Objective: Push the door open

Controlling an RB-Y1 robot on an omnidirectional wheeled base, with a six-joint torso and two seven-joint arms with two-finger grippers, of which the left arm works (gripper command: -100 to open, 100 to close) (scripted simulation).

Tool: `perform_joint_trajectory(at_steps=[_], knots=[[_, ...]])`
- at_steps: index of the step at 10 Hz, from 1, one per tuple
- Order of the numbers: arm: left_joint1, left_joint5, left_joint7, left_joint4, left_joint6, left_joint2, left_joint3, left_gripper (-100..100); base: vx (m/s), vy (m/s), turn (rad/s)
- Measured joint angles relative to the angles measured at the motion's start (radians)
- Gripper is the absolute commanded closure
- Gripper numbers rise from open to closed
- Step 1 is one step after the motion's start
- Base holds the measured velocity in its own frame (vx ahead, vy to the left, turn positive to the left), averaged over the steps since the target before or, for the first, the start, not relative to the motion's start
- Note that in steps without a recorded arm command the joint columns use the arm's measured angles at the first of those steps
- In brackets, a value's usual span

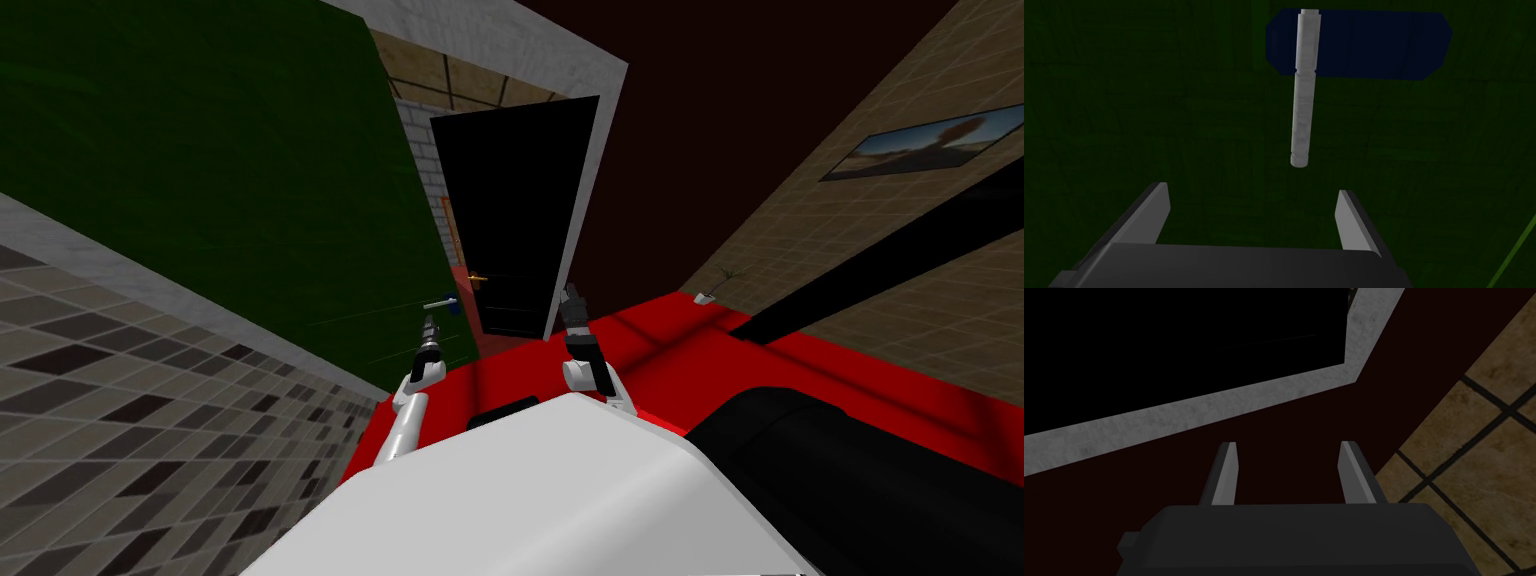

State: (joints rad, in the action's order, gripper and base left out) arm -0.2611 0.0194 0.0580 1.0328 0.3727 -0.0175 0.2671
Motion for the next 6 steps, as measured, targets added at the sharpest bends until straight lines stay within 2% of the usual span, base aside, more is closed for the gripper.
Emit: perform_joint_trajectory(at_steps=[3,4,6], knots=[[-0.03,0.0,0.007,-0.052,-0.005,0.013,0.011,-100,-0.006,0.104,-0.085],[-0.034,0.0,0.009,-0.055,-0.011,0.02,0.013,-100,-0.004,0.057,-0.027],[-0.058,0.0,0.016,-0.097,-0.004,0.027,0.021,-100,-0.005,0.078,-0.09]])
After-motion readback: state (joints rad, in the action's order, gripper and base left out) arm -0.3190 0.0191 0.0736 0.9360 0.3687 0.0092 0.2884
